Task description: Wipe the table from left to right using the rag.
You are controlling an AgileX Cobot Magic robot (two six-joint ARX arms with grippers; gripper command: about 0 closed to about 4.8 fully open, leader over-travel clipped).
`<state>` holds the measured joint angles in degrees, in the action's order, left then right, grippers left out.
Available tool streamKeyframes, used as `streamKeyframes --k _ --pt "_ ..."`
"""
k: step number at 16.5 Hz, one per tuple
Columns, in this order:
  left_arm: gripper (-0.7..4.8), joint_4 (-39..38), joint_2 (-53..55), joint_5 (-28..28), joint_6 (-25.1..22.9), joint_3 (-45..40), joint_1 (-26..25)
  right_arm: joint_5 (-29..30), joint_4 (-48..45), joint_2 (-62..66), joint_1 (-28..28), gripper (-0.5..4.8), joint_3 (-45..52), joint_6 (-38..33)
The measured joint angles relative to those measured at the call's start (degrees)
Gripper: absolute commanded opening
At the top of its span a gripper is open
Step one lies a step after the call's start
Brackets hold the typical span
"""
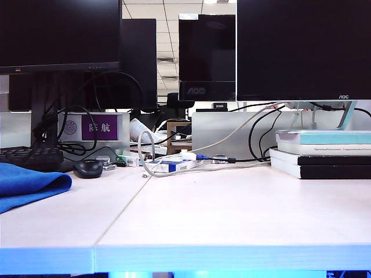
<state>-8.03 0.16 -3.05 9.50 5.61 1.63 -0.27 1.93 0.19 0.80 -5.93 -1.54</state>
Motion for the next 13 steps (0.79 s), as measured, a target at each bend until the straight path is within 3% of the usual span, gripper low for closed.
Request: streamKeyframes --k 4,10,13 --pt "-0.05 1.0 4.8 -6.0 1.1 11.5 0.0 -1.1 0.6 0.6 0.0 -0.01 -6.0 -1.8" --pt "-0.05 -0.3 28.7 -7.8 0.5 32.5 0.0 -2.1 0.5 12.9 -0.1 -0.01 -20.6 -2.7" --pt "-0.05 -16.8 43.3 -2.1 0.4 52.9 0.0 0.4 1.7 23.4 -0.1 -0.02 -35.4 -3.2"
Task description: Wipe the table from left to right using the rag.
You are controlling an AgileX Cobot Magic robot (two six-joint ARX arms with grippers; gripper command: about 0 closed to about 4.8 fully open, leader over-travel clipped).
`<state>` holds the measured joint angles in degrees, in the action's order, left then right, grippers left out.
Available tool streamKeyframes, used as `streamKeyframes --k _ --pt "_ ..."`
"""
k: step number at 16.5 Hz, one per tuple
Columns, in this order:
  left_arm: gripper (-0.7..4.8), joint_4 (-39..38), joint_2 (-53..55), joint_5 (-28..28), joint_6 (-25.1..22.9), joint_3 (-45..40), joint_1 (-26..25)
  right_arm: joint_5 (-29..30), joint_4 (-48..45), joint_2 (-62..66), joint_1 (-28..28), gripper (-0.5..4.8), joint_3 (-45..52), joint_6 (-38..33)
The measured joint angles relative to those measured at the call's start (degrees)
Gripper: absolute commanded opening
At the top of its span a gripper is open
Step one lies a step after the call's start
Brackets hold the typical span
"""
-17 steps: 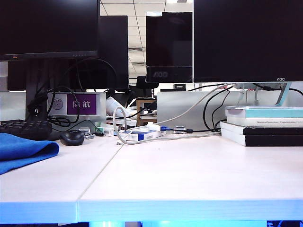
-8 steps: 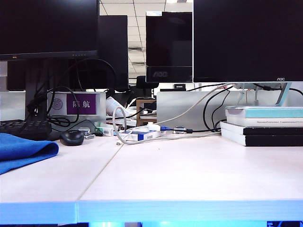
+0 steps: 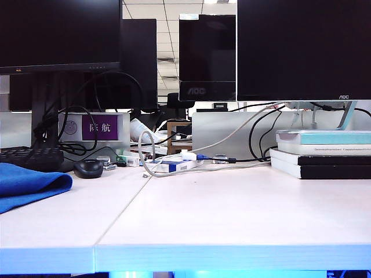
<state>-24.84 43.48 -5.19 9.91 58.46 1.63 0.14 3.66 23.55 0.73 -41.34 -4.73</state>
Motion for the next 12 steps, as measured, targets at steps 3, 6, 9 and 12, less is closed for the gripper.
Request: streamKeyframes --k 3,6,9,12 --pt "-0.05 -13.8 9.8 7.6 -0.3 10.4 0.0 12.3 9.7 14.9 0.0 -0.01 -20.2 -1.0" --pt "-0.05 -19.6 13.0 8.8 -1.1 10.9 0.0 27.5 11.8 24.9 0.1 -0.01 -30.6 -1.0" --pt "-0.05 -24.3 16.5 9.7 -3.4 10.9 0.0 35.9 15.3 30.7 4.3 -0.01 -36.5 -0.7" --pt "-0.05 -24.7 19.4 10.7 -3.7 10.9 0.0 36.6 18.3 32.2 15.2 -0.01 -36.3 3.5"
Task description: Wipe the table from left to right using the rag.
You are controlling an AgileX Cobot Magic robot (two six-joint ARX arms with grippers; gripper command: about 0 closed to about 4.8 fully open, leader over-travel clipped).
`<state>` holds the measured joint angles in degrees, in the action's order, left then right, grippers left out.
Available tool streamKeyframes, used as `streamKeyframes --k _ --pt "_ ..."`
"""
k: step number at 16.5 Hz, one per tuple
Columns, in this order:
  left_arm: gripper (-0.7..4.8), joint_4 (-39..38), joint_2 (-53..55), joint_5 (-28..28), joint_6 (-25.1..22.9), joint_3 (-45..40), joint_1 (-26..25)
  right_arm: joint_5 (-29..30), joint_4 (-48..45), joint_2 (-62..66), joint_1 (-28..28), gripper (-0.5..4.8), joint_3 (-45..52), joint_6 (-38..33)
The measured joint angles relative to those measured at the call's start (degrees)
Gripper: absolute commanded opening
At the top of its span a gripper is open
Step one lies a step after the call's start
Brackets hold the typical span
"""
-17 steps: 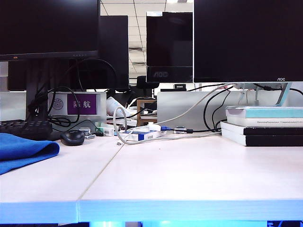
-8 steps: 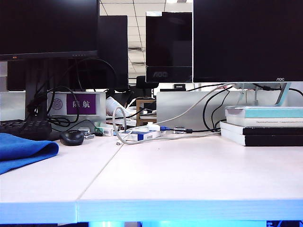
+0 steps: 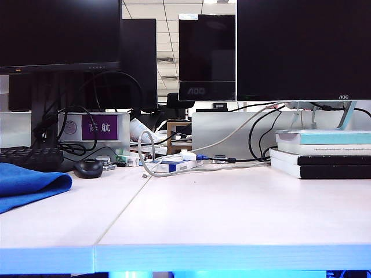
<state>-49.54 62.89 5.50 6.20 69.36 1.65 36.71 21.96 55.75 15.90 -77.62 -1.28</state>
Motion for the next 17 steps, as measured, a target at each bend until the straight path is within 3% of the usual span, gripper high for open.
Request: streamKeyframes --k 1,6,8,12,13,14,15,17 --pt "-0.05 0.0 1.8 0.1 0.0 0.0 0.0 -4.5 1.4 0.6 7.6 -0.01 0.0 0.3" --pt "-0.05 0.6 8.2 0.1 -2.0 0.0 0.0 -19.6 7.6 2.9 25.9 -0.01 0.0 0.3" --pt "-0.05 0.9 10.0 0.1 -2.6 0.0 0.0 -20.5 8.3 4.7 29.4 -0.01 0.0 0.3" --pt "-0.03 1.9 15.3 0.8 -5.3 0.0 0.0 -20.5 9.2 6.4 31.2 -0.01 0.1 0.3" --pt "0.57 2.2 17.1 1.1 -5.8 0.0 0.0 -20.4 8.7 6.4 31.2 -0.01 0.0 0.3" --pt "2.11 2.3 18.9 1.1 -6.2 0.0 0.1 -20.4 8.6 6.3 31.2 -0.01 0.0 0.3" --pt "2.1 3.6 27.0 1.0 -6.4 0.0 0.1 -20.2 8.6 6.4 31.2 -0.01 0.0 0.3" --pt "2.1 6.6 31.4 0.2 -6.3 0.0 0.2 -20.2 8.6 6.4 31.2 -0.01 0.0 0.3"
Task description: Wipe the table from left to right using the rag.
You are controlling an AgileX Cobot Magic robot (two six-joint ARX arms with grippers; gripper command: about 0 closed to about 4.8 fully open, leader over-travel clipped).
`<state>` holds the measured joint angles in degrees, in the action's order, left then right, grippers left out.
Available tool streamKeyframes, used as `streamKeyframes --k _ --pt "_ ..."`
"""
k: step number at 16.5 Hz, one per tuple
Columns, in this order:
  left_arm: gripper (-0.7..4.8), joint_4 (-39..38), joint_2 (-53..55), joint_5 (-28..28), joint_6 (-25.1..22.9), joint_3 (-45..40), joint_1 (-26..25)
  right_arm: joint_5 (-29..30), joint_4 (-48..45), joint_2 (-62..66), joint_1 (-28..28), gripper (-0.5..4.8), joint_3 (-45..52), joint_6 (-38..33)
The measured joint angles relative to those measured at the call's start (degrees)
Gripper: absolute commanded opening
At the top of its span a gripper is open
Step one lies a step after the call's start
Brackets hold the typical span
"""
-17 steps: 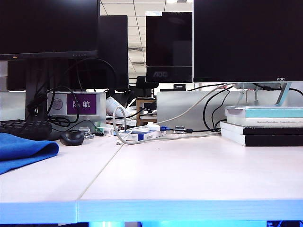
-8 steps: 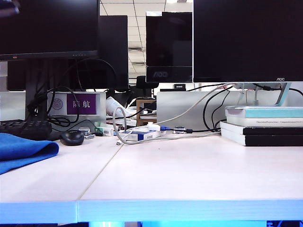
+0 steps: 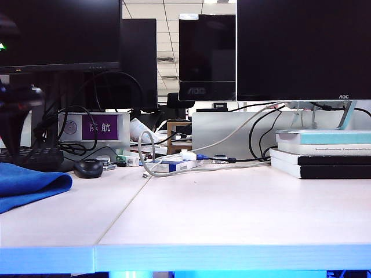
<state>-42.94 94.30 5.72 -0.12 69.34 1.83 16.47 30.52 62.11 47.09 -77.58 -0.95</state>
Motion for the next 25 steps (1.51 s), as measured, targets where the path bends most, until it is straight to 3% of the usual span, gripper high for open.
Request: streamKeyframes --k 5,7,8,13,16,25 --pt "1.95 4.9 9.6 -5.4 0.0 0.0 0.2 0.0 0.4 0.0 0.0 -0.01 0.0 -0.1" --pt "0.22 5.0 11.0 -5.7 -0.1 1.0 0.3 0.0 0.4 0.0 0.0 -0.01 0.0 -0.2" --pt "-0.05 5.1 11.4 -5.6 -0.1 1.2 0.3 0.0 0.4 0.0 0.0 -0.01 0.0 -0.2" --pt "-0.05 3.3 12.4 -3.3 -3.9 1.9 1.1 0.0 0.4 0.0 0.0 -0.01 0.0 -0.2" --pt "-0.05 2.5 12.4 -5.3 -5.7 2.0 4.5 0.0 0.5 0.0 0.0 -0.01 0.0 -0.2" --pt "-0.05 0.7 12.4 -2.0 -5.9 2.1 22.8 -0.1 1.7 0.0 0.0 -0.01 0.0 -0.3"
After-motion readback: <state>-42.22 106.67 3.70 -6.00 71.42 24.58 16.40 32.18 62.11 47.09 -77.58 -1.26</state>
